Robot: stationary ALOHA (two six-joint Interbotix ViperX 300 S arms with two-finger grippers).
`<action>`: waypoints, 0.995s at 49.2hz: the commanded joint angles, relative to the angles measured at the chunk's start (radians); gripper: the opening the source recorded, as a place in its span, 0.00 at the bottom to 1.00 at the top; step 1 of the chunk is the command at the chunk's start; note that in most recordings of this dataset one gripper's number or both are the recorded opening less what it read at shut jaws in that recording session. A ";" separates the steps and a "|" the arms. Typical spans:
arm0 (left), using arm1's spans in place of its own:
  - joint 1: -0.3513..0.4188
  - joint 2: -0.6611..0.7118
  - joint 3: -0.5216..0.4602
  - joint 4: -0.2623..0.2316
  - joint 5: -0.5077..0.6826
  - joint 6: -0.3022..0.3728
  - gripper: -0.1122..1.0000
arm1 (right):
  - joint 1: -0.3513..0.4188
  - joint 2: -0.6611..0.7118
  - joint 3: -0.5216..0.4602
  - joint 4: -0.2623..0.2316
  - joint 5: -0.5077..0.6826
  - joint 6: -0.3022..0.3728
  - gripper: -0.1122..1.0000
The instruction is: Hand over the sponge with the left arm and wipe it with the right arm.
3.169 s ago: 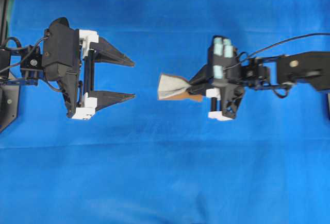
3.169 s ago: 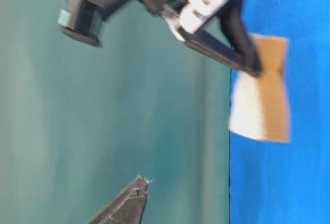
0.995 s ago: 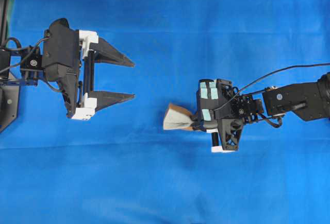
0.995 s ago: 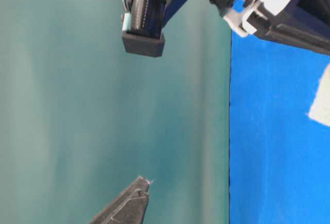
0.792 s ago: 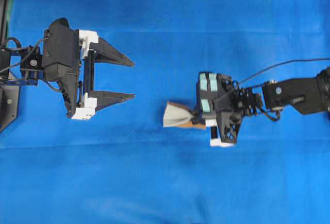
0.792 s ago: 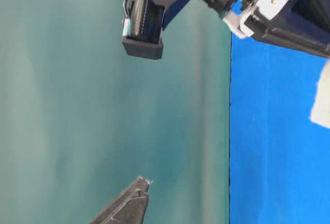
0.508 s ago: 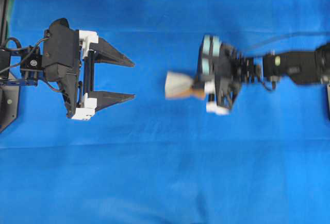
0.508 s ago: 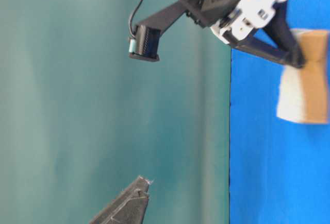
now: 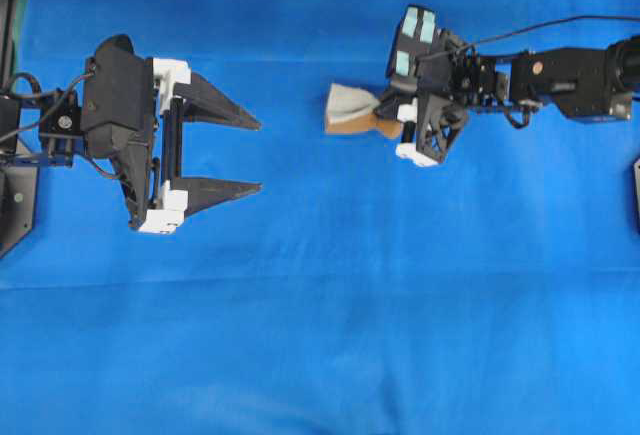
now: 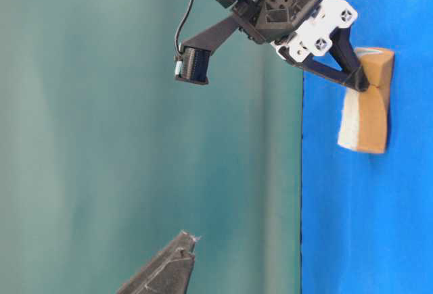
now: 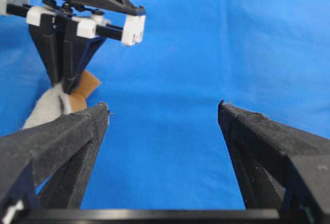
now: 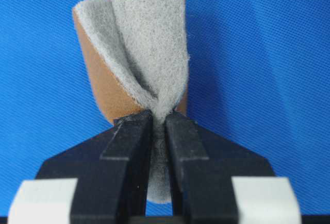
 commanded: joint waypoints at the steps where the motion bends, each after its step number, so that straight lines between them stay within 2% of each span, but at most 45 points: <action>1: -0.002 -0.008 -0.012 0.002 -0.011 0.000 0.85 | 0.057 -0.008 -0.005 0.006 0.005 0.006 0.22; 15: -0.002 -0.008 -0.014 0.002 -0.014 0.002 0.85 | 0.321 -0.009 -0.012 0.069 0.023 0.044 0.22; 25: -0.002 -0.006 -0.014 0.002 -0.014 0.000 0.85 | 0.428 -0.008 -0.032 0.087 0.026 0.071 0.22; 37: -0.002 -0.006 -0.015 0.000 -0.012 0.000 0.85 | 0.420 -0.008 -0.037 0.083 0.035 0.074 0.22; 42: -0.002 -0.006 -0.014 0.000 -0.014 -0.002 0.85 | 0.376 -0.009 -0.034 0.080 0.044 0.066 0.22; 49: -0.002 -0.006 -0.014 0.002 -0.012 0.000 0.85 | 0.279 -0.008 -0.029 0.048 0.058 0.063 0.22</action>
